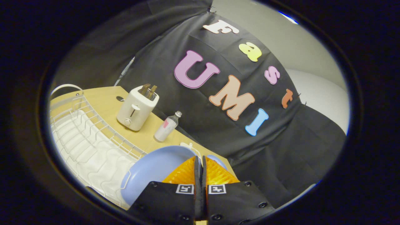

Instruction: Take the plate from the dish rack, then take the spoon from the basket and place it into the plate.

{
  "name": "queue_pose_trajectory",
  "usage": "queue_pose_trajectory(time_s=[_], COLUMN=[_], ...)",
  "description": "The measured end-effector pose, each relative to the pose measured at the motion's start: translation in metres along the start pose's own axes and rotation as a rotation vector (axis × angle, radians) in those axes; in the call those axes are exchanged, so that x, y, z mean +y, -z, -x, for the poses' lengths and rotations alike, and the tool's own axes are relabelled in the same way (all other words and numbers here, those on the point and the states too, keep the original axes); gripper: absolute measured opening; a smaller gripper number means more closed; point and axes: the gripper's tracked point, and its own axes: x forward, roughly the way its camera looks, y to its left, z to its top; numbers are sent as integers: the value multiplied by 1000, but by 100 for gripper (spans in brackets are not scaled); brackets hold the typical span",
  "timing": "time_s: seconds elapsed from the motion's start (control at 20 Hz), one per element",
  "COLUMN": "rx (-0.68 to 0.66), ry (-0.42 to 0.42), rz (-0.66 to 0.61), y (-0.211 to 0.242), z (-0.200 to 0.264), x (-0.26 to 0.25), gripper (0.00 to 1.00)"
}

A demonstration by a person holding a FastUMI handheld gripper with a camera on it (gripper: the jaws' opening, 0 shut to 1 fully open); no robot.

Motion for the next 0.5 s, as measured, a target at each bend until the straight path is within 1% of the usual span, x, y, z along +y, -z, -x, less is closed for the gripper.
queue_pose_trajectory(time_s=[0.2, 0.25, 0.35, 0.5], rx=[-13, -16, -57, -62], ry=[-24, -19, 26, 24], rz=[27, 36, 59, 27], y=[-13, -14, -28, -38], z=[1, -1, 3, -5], x=[0, -1, -17, -29], gripper=[3, 3, 3, 3])
